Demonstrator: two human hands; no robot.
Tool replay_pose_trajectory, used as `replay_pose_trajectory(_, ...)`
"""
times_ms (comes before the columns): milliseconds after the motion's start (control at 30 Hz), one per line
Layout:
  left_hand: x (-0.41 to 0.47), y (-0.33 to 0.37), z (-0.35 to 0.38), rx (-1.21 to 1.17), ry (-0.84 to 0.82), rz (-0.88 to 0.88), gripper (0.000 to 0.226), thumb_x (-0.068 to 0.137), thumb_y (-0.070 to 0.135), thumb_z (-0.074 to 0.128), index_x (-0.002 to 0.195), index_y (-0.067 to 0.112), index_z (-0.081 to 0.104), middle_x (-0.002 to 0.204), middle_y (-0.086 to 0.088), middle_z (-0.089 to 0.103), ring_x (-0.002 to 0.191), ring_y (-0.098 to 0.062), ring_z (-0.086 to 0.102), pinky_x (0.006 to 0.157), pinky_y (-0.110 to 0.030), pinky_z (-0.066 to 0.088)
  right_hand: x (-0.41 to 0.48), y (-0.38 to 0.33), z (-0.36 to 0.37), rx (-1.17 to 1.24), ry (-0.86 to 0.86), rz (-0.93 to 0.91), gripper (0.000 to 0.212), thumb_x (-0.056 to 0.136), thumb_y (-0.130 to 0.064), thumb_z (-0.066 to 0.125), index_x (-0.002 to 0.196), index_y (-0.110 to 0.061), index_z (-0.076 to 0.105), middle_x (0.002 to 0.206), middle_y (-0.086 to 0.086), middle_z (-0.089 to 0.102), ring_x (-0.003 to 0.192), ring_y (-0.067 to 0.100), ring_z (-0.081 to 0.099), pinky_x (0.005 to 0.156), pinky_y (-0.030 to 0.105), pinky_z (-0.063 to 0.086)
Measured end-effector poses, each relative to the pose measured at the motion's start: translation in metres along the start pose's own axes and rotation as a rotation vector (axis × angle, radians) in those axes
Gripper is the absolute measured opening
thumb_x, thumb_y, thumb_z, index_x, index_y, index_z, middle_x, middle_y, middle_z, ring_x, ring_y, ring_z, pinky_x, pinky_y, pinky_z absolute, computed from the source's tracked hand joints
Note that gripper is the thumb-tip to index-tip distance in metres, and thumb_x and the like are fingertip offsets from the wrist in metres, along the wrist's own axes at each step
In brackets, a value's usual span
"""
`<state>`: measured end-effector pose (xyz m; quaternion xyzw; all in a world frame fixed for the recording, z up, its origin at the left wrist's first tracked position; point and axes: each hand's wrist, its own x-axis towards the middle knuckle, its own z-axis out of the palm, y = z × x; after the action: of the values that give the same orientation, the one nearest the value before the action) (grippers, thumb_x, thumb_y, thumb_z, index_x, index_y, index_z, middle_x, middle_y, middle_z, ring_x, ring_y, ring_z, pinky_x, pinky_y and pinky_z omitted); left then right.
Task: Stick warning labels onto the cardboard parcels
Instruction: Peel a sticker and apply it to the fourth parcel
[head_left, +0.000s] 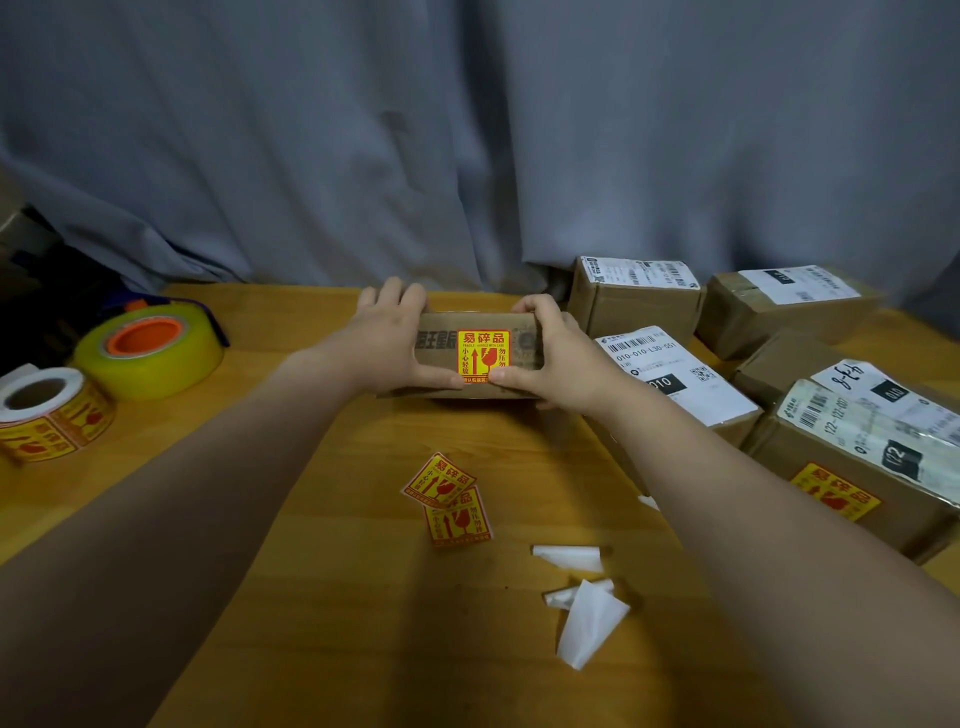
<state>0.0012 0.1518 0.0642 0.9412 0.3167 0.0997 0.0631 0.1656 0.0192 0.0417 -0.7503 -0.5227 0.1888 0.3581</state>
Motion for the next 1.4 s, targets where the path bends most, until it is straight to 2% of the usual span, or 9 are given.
replay_pose_trajectory(133,-0.004,0.000,0.003,-0.031,0.017,-0.008,0.083,0.062,0.068,0.068,0.121,0.016,0.041,0.119,-0.004,0.039,0.115,-0.023,0.035,0.095,-0.036,0.037,-0.002,-0.001,0.003,0.137,0.066,0.031,0.047,0.079,-0.047,0.068,0.116,-0.035,0.040,0.123,-0.002,0.040,0.103,0.020,0.054,0.058,0.038,0.060)
replay_pose_trajectory(267,-0.010,0.007,0.020,-0.043,0.242,-0.056,0.066,0.073,0.069,0.055,0.110,0.015,0.047,0.115,-0.005,0.044,0.110,-0.025,0.038,0.089,-0.036,0.038,0.000,-0.005,0.022,-0.006,0.249,0.004,0.045,0.083,-0.049,0.063,0.114,-0.027,0.039,0.119,0.001,0.041,0.101,0.018,0.053,0.081,0.036,0.052)
replay_pose_trajectory(433,-0.011,-0.001,0.022,-0.123,0.231,-0.016,0.041,0.091,0.049,0.045,0.109,0.014,0.051,0.115,-0.004,0.045,0.113,-0.024,0.037,0.091,-0.035,0.035,-0.002,0.001,0.024,0.099,0.248,-0.012,0.022,0.095,-0.035,0.049,0.114,-0.024,0.045,0.128,0.005,0.040,0.107,0.015,0.049,0.084,0.026,0.049)
replay_pose_trajectory(567,-0.014,-0.011,0.022,-0.179,0.211,0.026,0.041,0.092,0.042,0.048,0.123,0.015,0.052,0.122,-0.004,0.046,0.119,-0.025,0.035,0.098,-0.037,0.033,-0.001,0.002,0.027,0.111,0.226,-0.011,0.024,0.098,-0.030,0.044,0.121,-0.022,0.044,0.134,0.005,0.037,0.110,0.011,0.043,0.087,0.023,0.043)
replay_pose_trajectory(667,-0.007,-0.017,0.022,-0.013,0.106,0.069,0.058,0.088,0.046,0.053,0.142,0.030,0.035,0.135,-0.001,0.040,0.126,-0.026,0.031,0.102,-0.043,0.036,0.013,-0.002,0.029,0.083,0.270,0.020,0.028,0.098,-0.028,0.046,0.125,-0.022,0.044,0.134,0.006,0.042,0.109,0.013,0.044,0.085,0.022,0.037)
replay_pose_trajectory(967,0.079,-0.020,0.044,0.153,0.045,-0.029,0.043,0.099,0.025,0.039,0.142,0.027,0.036,0.139,-0.007,0.041,0.127,-0.028,0.036,0.107,-0.045,0.032,0.069,-0.011,0.011,-0.328,0.109,0.170,0.045,0.094,-0.019,0.049,0.138,-0.025,0.041,0.136,0.010,0.045,0.118,0.029,0.050,0.096,0.039,0.047)
replay_pose_trajectory(1167,0.094,-0.003,0.041,0.294,-0.088,-0.118,0.067,0.092,0.063,0.022,0.149,0.028,0.013,0.157,-0.005,0.016,0.145,-0.032,0.007,0.114,-0.055,0.000,0.040,-0.021,-0.034,-0.664,0.074,0.118,0.046,0.092,-0.042,0.051,0.133,-0.023,0.044,0.133,0.007,0.050,0.124,0.029,0.044,0.113,0.048,0.025)
replay_pose_trajectory(1267,0.088,0.032,0.034,0.041,0.064,0.003,0.075,0.089,0.061,0.035,0.149,0.021,0.014,0.158,-0.010,0.008,0.145,-0.030,0.004,0.118,-0.045,0.006,0.013,-0.014,-0.060,-0.747,0.015,0.242,0.066,0.083,-0.059,0.054,0.137,-0.026,0.035,0.141,0.007,0.040,0.133,0.030,0.035,0.115,0.051,0.017)
replay_pose_trajectory(1400,0.113,0.101,0.022,-0.319,0.027,0.202,0.081,0.085,0.050,0.058,0.149,0.024,0.015,0.157,-0.006,0.006,0.144,-0.026,0.007,0.116,-0.040,0.015,-0.015,0.004,-0.085,-0.677,-0.123,0.495,0.079,0.073,-0.063,0.061,0.135,-0.028,0.028,0.134,0.008,0.030,0.121,0.033,0.044,0.100,0.047,0.040)
